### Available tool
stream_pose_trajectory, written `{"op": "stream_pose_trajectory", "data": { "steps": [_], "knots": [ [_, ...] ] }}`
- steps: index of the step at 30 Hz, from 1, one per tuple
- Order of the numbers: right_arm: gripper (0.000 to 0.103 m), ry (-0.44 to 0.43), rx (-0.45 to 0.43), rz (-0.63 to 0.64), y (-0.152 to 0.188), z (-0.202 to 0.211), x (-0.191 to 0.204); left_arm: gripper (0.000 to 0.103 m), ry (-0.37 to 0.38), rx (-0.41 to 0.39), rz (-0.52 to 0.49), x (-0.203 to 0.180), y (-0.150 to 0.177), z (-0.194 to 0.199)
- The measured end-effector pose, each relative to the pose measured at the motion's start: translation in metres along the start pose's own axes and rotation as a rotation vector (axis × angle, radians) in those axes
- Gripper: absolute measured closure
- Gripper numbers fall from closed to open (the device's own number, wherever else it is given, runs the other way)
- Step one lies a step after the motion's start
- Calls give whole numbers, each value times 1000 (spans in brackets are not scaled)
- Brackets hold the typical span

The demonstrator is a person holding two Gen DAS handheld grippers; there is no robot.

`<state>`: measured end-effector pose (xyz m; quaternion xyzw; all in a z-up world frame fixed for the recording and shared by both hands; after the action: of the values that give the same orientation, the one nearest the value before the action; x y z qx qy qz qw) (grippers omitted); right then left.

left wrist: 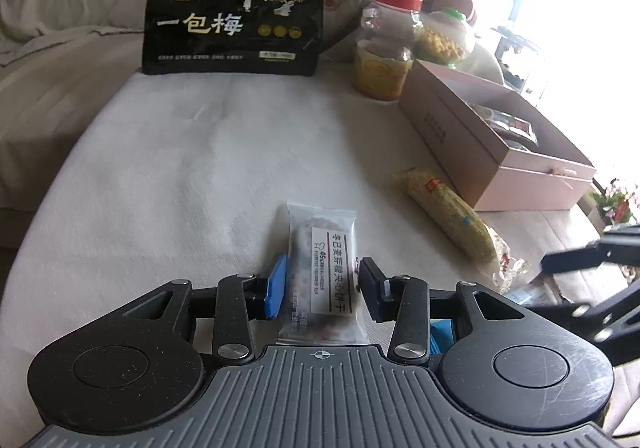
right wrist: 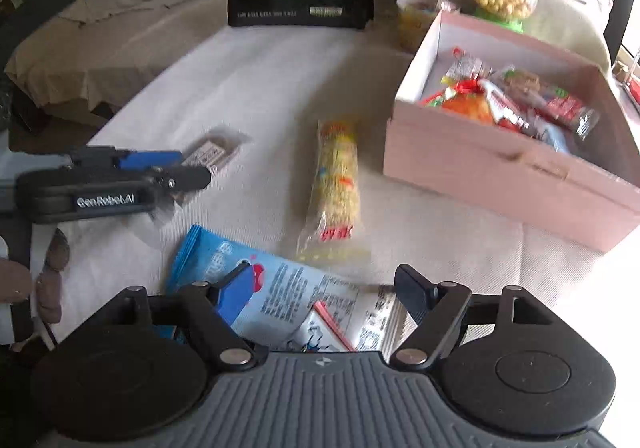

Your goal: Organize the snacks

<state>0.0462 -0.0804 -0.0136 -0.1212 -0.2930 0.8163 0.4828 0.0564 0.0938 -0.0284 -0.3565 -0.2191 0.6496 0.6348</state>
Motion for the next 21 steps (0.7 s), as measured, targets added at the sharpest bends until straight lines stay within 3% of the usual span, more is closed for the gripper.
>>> {"op": "stream_pose_trajectory", "data": {
  "steps": [6, 12, 14, 15, 17, 18, 21],
  "knots": [
    [25, 96, -80, 42, -20, 0, 6, 58, 6, -21, 26, 0, 2, 1],
    [26, 90, -27, 15, -46, -36, -4, 59, 17, -35, 13, 1, 4, 3],
    [34, 87, -14, 23, -50, -45, -3, 59, 21, -40, 14, 1, 5, 2],
    [46, 80, -2, 35, -52, -49, 0, 59, 21, -43, 13, 1, 5, 3],
    [57, 76, -3, 57, -54, -50, 7, 59, 20, -52, 5, 1, 6, 3],
    [69, 76, 2, 82, -56, -49, 12, 59, 19, -57, 0, 0, 7, 3],
    [73, 53, 2, 116, -55, -44, 22, 59, 14, -69, -12, -1, 9, 4]
  ]
}}
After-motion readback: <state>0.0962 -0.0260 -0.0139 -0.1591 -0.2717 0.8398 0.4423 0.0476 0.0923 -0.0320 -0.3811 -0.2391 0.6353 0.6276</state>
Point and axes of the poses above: each gripper's, at about its wrist camera, not at the fingertips, and z roughly against the way its jaws point, x to its left, y to its underside, the point moved 7 cm from there along -z, roughly the way its jaws point, and after that the axes turned 1 degree about -y, right-handed, at the moved point
